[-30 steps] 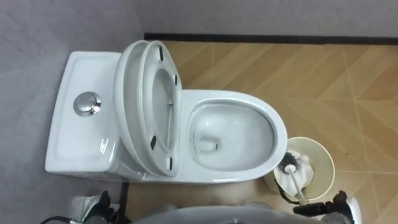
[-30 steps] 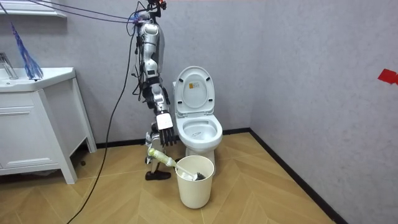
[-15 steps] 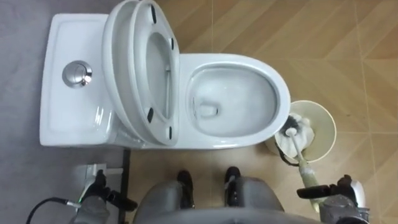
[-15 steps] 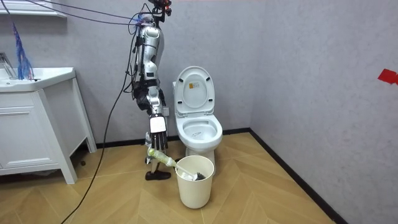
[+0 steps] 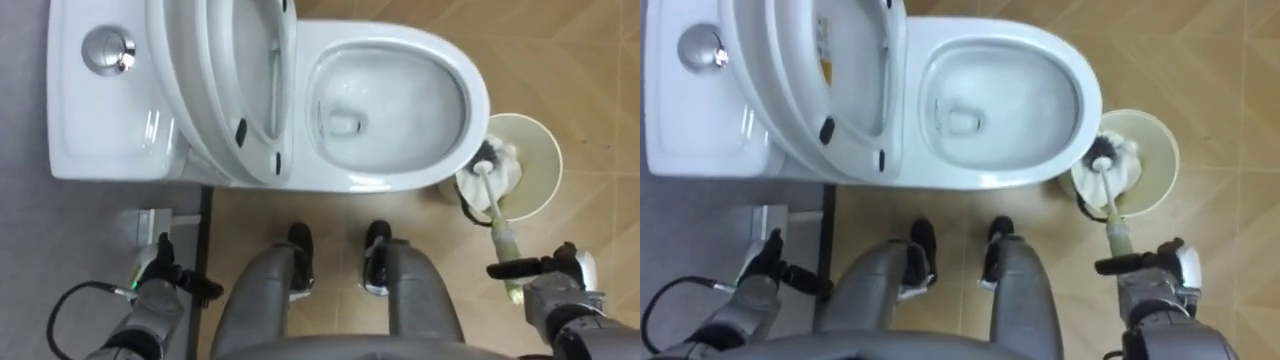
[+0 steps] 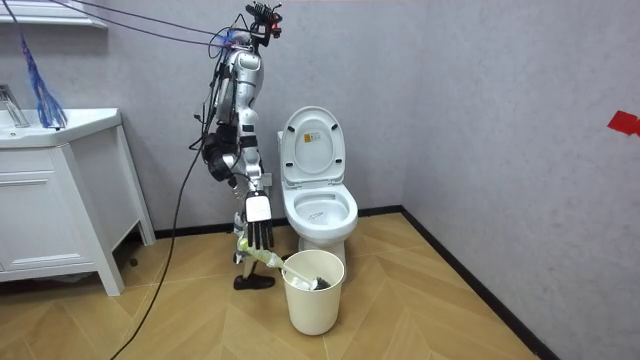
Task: Brush toilet
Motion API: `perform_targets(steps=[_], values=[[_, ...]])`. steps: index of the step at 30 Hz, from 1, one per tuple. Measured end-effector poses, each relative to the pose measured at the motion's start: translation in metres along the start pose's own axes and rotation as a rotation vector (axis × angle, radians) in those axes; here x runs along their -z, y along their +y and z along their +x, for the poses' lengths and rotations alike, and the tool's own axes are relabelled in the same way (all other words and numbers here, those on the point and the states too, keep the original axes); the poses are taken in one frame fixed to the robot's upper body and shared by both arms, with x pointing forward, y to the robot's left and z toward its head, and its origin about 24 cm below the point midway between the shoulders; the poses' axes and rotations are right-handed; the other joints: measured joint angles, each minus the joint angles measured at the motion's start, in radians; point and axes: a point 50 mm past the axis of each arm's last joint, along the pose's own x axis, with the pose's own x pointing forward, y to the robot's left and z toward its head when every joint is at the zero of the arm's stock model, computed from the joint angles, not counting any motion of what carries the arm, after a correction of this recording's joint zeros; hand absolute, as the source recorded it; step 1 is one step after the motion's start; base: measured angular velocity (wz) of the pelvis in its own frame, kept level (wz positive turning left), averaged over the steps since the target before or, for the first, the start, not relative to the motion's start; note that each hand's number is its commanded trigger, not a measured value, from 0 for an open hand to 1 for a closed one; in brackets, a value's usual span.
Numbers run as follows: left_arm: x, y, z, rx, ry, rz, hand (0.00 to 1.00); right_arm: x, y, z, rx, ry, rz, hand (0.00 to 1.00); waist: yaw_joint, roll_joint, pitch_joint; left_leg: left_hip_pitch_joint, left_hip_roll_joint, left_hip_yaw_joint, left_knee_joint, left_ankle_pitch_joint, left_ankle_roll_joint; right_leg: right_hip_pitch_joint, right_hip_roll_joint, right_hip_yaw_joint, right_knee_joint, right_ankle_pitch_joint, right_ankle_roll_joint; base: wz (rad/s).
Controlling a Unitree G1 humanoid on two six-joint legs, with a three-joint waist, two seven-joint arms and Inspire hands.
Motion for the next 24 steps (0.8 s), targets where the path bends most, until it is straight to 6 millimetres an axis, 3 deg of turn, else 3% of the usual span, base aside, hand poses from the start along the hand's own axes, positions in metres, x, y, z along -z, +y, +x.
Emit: perform_targets(steps=[7, 12, 24], values=[[-0.025, 0.007, 0.003, -0.054, -0.078, -0.050, 0.00, -0.038, -0.003, 0.001, 0.003, -0.088, 0.015, 0.00, 0.008, -0.008, 0.0077, -0.168, 0.007, -0.035, 0.130, -0.016, -0.009, -0.143, -0.008, -0.027, 0.112, -0.023, -0.019, 0.12], [-0.037, 0.015, 0.004, -0.080, -0.136, -0.068, 0.00, -0.043, -0.008, 0.003, 0.012, -0.094, 0.034, 0.00, 0.027, -0.008, 0.0076, -0.262, 0.012, -0.051, 0.208, -0.031, -0.017, -0.224, -0.009, -0.042, 0.178, -0.039, -0.031, 0.07], [-0.038, 0.017, 0.004, -0.079, -0.138, -0.050, 0.00, -0.048, -0.015, 0.005, 0.002, -0.109, 0.034, 0.00, 0.052, 0.003, 0.0076, -0.395, 0.005, -0.076, 0.317, -0.052, -0.028, -0.344, -0.027, -0.063, 0.291, -0.071, -0.047, 0.06]])
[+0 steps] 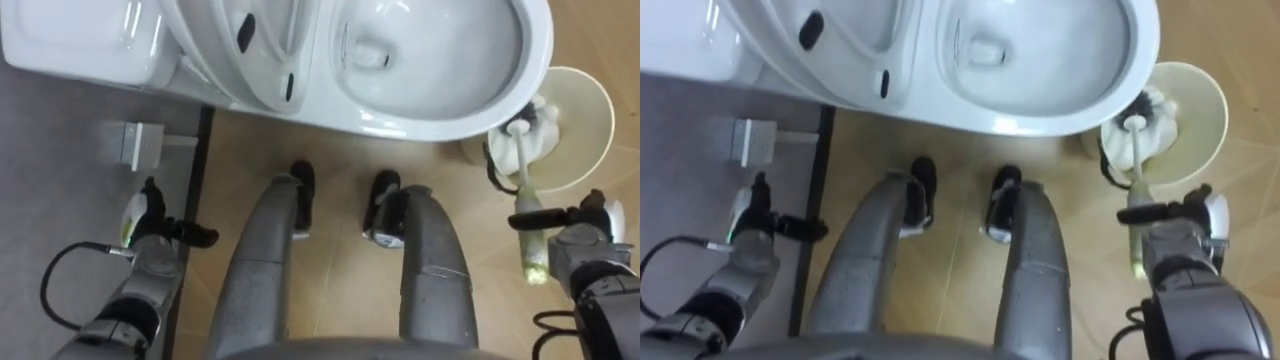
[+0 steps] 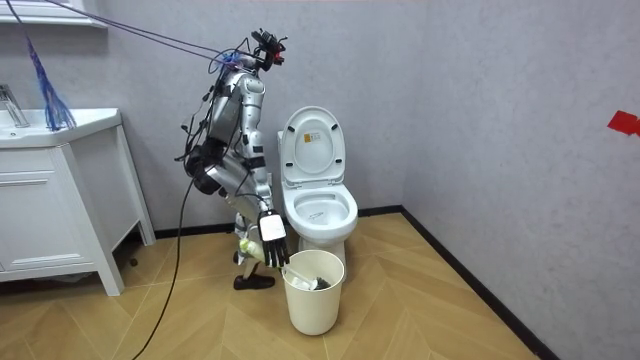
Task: Brush toilet
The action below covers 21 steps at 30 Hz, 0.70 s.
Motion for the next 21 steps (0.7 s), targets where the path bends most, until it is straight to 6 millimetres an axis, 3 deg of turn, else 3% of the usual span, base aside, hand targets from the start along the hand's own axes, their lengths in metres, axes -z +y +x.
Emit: perform_targets(steps=[4, 13, 16, 21], values=[[-0.005, 0.003, 0.002, -0.008, -0.012, -0.002, 0.00, -0.001, -0.004, 0.002, -0.023, 0.006, 0.042, 0.00, -0.001, 0.004, 0.0001, -0.055, -0.008, 0.002, 0.045, -0.009, 0.002, -0.061, -0.011, 0.011, 0.054, -0.013, 0.001, 0.04], [0.000, 0.002, 0.002, -0.001, 0.009, 0.020, 0.00, 0.011, -0.007, 0.003, -0.074, 0.063, -0.010, 0.00, 0.003, 0.016, 0.0026, -0.132, 0.004, 0.025, 0.139, -0.041, 0.013, -0.151, -0.009, 0.040, 0.143, -0.031, 0.003, -0.07], [-0.001, -0.001, 0.001, 0.014, 0.000, 0.034, 0.00, 0.011, -0.006, 0.003, -0.097, 0.059, -0.019, 0.00, 0.003, 0.035, 0.0033, -0.145, 0.005, 0.027, 0.155, -0.044, 0.016, -0.163, -0.010, 0.042, 0.156, -0.032, 0.005, -0.01], [-0.004, -0.004, 0.001, 0.043, -0.014, 0.048, 0.00, 0.010, -0.005, 0.003, -0.124, 0.052, -0.025, 0.00, 0.002, 0.044, 0.0038, -0.170, 0.005, 0.040, 0.166, -0.046, 0.017, -0.199, -0.011, 0.058, 0.176, -0.033, 0.007, -0.01]])
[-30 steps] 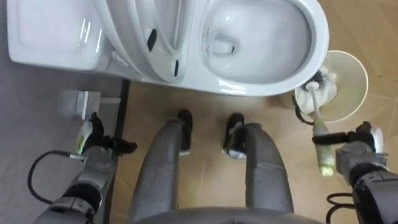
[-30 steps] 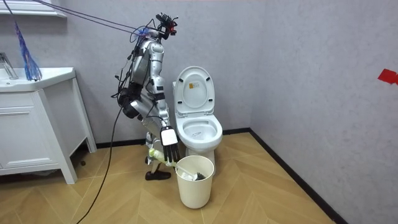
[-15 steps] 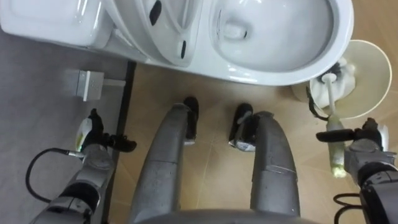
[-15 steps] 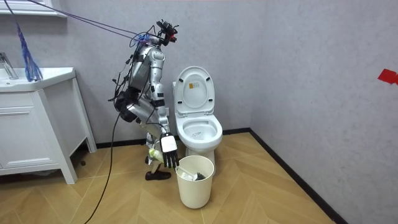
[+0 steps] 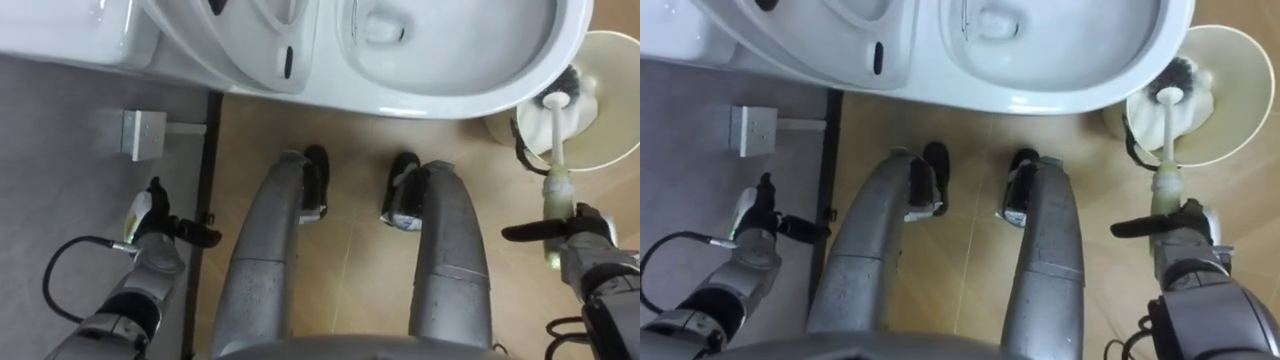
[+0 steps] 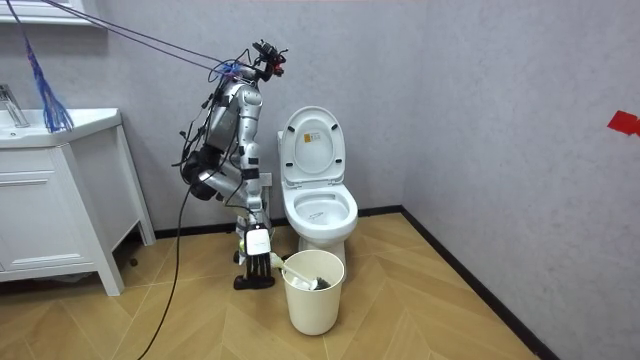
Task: Brush toilet
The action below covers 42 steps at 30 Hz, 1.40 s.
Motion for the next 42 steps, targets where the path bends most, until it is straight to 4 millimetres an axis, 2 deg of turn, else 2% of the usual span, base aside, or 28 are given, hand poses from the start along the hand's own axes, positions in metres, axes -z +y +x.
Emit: perform_targets(steps=[2, 4, 5, 6, 7, 16, 27, 37, 42], values=[[-0.003, 0.000, 0.001, 0.010, -0.007, 0.000, 0.00, 0.000, 0.000, 0.000, -0.009, 0.001, 0.006, 0.00, -0.002, 0.001, 0.0000, -0.012, 0.000, 0.001, 0.003, 0.000, 0.000, -0.014, 0.002, 0.003, 0.004, 0.000, -0.001, 0.00], [-0.005, 0.000, 0.001, 0.016, -0.016, -0.002, 0.00, 0.000, 0.001, 0.000, -0.024, 0.003, 0.014, 0.09, -0.001, 0.003, 0.0002, -0.018, 0.000, 0.003, 0.005, 0.000, -0.001, -0.022, 0.003, 0.006, 0.008, 0.000, -0.002, 0.00], [-0.005, 0.000, 0.001, 0.017, -0.018, -0.003, 0.00, 0.000, 0.001, 0.000, -0.027, 0.004, 0.019, 0.57, -0.001, 0.003, 0.0001, -0.021, -0.001, 0.003, 0.005, 0.000, -0.001, -0.026, 0.003, 0.008, 0.010, 0.000, -0.002, 0.00], [-0.007, 0.000, 0.001, 0.018, -0.022, -0.004, 0.00, 0.000, 0.001, 0.000, -0.032, 0.005, 0.025, 0.92, -0.002, 0.004, 0.0005, -0.025, -0.001, 0.004, 0.007, 0.000, -0.001, -0.031, 0.003, 0.008, 0.013, -0.001, -0.002, 0.00], [-0.007, 0.000, 0.002, 0.021, -0.024, -0.004, 0.00, 0.000, 0.001, 0.000, -0.035, 0.006, 0.028, 1.00, -0.002, 0.005, 0.0011, -0.027, -0.001, 0.004, 0.008, -0.001, -0.002, -0.033, 0.003, 0.008, 0.014, -0.001, -0.003, 0.00], [-0.008, -0.001, 0.001, 0.036, -0.033, -0.005, 0.00, 0.000, 0.002, 0.000, -0.049, 0.010, 0.055, 1.00, -0.001, 0.011, 0.0022, -0.027, -0.001, 0.005, 0.009, -0.004, 0.000, -0.034, 0.003, 0.010, 0.014, -0.002, -0.002, 0.00], [-0.011, -0.007, 0.000, 0.057, -0.033, -0.043, 0.00, 0.000, 0.005, 0.000, -0.073, 0.065, 0.331, 1.00, 0.000, 0.011, 0.0019, -0.039, 0.000, 0.013, 0.009, -0.005, -0.001, -0.048, 0.002, 0.011, 0.017, -0.005, -0.003, 0.00], [-0.011, -0.006, -0.001, 0.037, -0.036, -0.049, 0.00, -0.001, 0.007, -0.001, -0.079, 0.087, 0.441, 1.00, -0.003, 0.010, 0.0012, -0.039, -0.002, 0.013, 0.013, -0.008, 0.001, -0.046, 0.003, 0.012, 0.017, -0.005, -0.001, 0.00], [-0.002, -0.009, -0.005, 0.045, -0.025, -0.049, 0.00, 0.005, 0.017, -0.003, -0.102, 0.116, 0.488, 1.00, -0.008, 0.007, -0.0004, -0.002, -0.001, 0.013, 0.013, -0.012, 0.006, -0.004, 0.004, 0.011, 0.011, -0.006, 0.004, -0.01]])
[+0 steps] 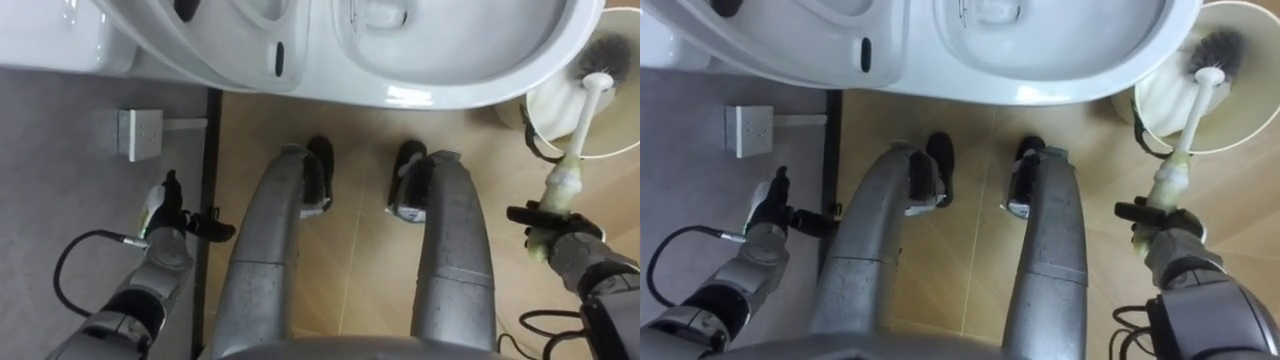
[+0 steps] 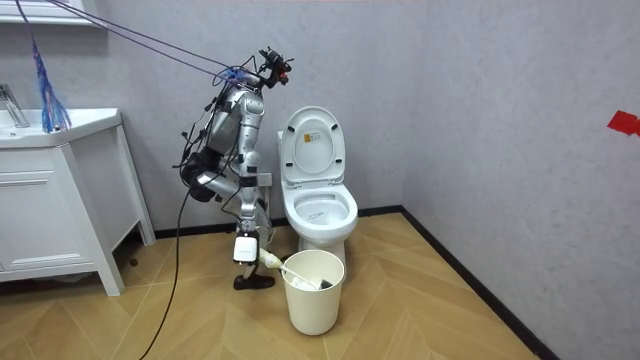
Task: Brush toilet
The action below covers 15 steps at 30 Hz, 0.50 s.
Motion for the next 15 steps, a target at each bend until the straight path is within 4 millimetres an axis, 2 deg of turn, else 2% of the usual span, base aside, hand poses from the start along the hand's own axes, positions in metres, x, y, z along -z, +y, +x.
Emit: perform_targets(steps=[3, 6, 8, 10, 13, 15], values=[[0.007, -0.001, -0.002, 0.004, 0.019, -0.012, 0.00, 0.012, 0.004, 0.000, -0.016, 0.038, 0.054, 1.00, -0.003, -0.002, -0.0004, 0.061, 0.000, -0.003, -0.023, 0.000, 0.001, 0.067, -0.002, -0.011, -0.030, 0.002, 0.004, 0.00], [0.015, -0.002, -0.005, 0.003, 0.042, -0.045, 0.00, 0.028, 0.002, -0.001, -0.030, 0.083, 0.099, 1.00, 0.000, -0.004, -0.0024, 0.142, 0.001, -0.016, -0.079, 0.010, -0.003, 0.160, 0.007, -0.024, -0.099, 0.009, 0.015, -0.03], [0.021, -0.001, -0.006, -0.003, 0.053, -0.057, 0.00, 0.040, 0.000, -0.001, -0.025, 0.111, 0.104, 1.00, 0.003, -0.009, -0.0070, 0.198, 0.001, -0.023, -0.123, 0.020, -0.002, 0.220, 0.015, -0.035, -0.153, 0.029, 0.023, -0.03], [0.031, -0.001, -0.010, -0.017, 0.081, -0.068, 0.00, 0.054, -0.002, -0.003, -0.018, 0.145, 0.103, 1.00, 0.002, -0.015, -0.0134, 0.275, -0.001, -0.030, -0.182, 0.032, -0.001, 0.305, 0.017, -0.049, -0.220, 0.047, 0.020, 0.02], [0.042, 0.000, -0.014, -0.027, 0.111, -0.091, 0.00, 0.065, -0.009, -0.003, 0.001, 0.169, 0.111, 1.00, 0.002, -0.018, -0.0154, 0.355, -0.004, -0.033, -0.236, 0.038, 0.003, 0.390, 0.019, -0.055, -0.280, 0.056, 0.028, 0.04], [0.054, 0.002, -0.018, -0.046, 0.141, -0.111, 0.00, 0.074, -0.015, -0.004, 0.020, 0.190, 0.143, 1.00, 0.002, -0.030, -0.0224, 0.436, -0.012, -0.032, -0.291, 0.046, 0.009, 0.469, 0.017, -0.055, -0.329, 0.060, 0.034, 0.06]])
